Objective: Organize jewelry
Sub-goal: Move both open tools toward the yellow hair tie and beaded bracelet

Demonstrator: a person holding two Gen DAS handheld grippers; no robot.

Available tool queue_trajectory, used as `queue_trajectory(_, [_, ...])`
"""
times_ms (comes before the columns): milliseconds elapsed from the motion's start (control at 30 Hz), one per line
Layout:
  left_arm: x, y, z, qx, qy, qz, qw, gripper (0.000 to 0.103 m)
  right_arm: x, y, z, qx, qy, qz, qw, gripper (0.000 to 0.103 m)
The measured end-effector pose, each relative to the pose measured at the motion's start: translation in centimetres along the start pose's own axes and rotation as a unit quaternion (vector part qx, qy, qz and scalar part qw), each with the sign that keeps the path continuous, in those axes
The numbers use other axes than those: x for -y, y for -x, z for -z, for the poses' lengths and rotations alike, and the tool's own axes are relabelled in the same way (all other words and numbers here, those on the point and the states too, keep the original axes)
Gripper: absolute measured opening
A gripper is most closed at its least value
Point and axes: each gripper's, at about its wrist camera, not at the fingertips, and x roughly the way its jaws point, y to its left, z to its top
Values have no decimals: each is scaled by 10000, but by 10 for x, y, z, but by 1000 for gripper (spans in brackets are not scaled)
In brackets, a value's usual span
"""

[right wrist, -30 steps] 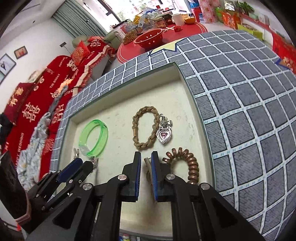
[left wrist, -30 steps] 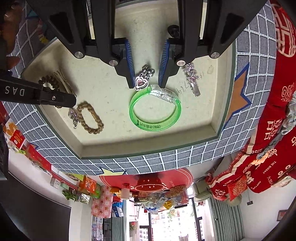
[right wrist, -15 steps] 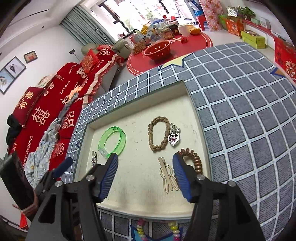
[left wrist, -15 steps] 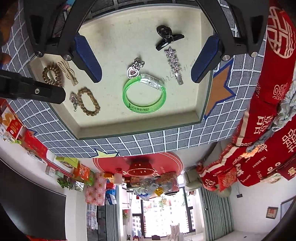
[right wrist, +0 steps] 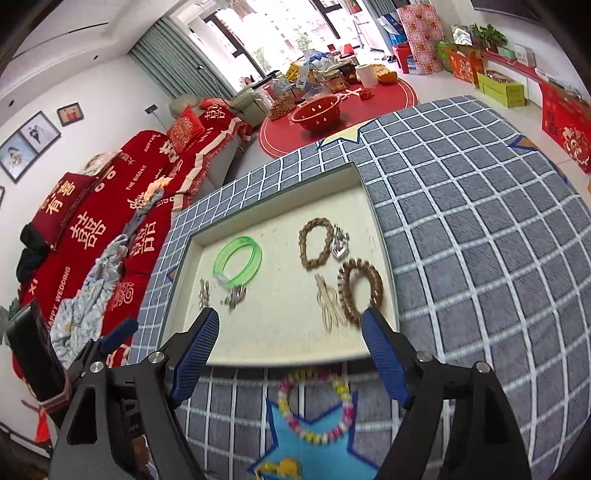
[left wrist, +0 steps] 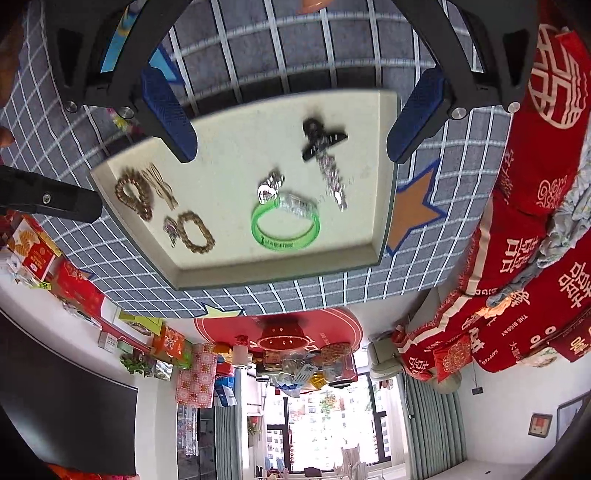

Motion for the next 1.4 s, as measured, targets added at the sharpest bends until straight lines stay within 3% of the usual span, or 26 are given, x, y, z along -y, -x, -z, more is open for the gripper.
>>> queue_trajectory(100, [0,11,16,-55,30,61,10000,103,1,14,17,9,98,109,9999,84])
queue_trajectory(167, [1,16,24,-83,14,81,9999,103,0,20,26,11,166,182,9997,103])
queue_trajectory(467, [17,35,71,-324,-7,220,9992,103,-1,49,70,217,469,397,9979,103])
queue_trajectory(700, [18,34,96,-649,83,455,9968,103,10,51,93,-311,477,707,9959,103])
queue_trajectory(900, [29,39,109,-718,74,572,9958,103,25,50,108,-508,359,845,9945,103])
queue_trajectory(1400, [54,21,108,-912,-329,395,9945,103,31,33,90,-626,424,1135,9907,103])
